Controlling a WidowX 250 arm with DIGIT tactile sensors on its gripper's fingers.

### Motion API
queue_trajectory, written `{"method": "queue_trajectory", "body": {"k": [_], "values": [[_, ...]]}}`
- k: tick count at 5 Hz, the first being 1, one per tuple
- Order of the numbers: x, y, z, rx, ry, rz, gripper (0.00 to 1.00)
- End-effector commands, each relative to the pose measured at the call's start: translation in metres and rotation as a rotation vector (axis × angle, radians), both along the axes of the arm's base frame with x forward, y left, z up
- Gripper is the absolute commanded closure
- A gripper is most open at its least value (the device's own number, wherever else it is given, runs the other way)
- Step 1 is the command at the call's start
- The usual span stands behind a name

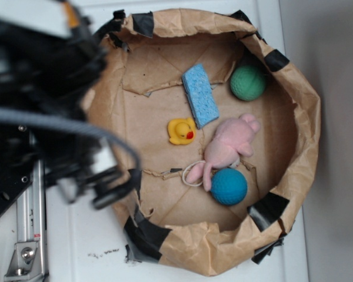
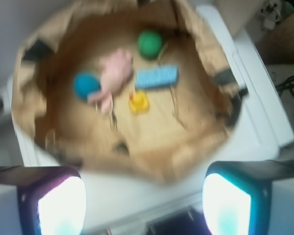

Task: Grab the yellow duck.

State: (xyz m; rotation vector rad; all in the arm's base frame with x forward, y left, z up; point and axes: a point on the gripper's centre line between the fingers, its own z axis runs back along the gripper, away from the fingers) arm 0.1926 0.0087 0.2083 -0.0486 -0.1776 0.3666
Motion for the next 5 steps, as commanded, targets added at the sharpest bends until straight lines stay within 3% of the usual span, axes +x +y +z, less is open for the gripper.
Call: {"method": "queue_trajectory", "body": {"k": [1,2,3,5], "values": [[0.046,0.022,-0.077,0.103,0.055,0.019,0.00],[0.047,0.034,-0.108,0.118,0.084,0.006,0.00],[0.057,0.037,-0.126,0.057,0.104,-0.065,0.00],[0.067,0.039,-0.129,0.059,0.113,-0.129,0.00]]}}
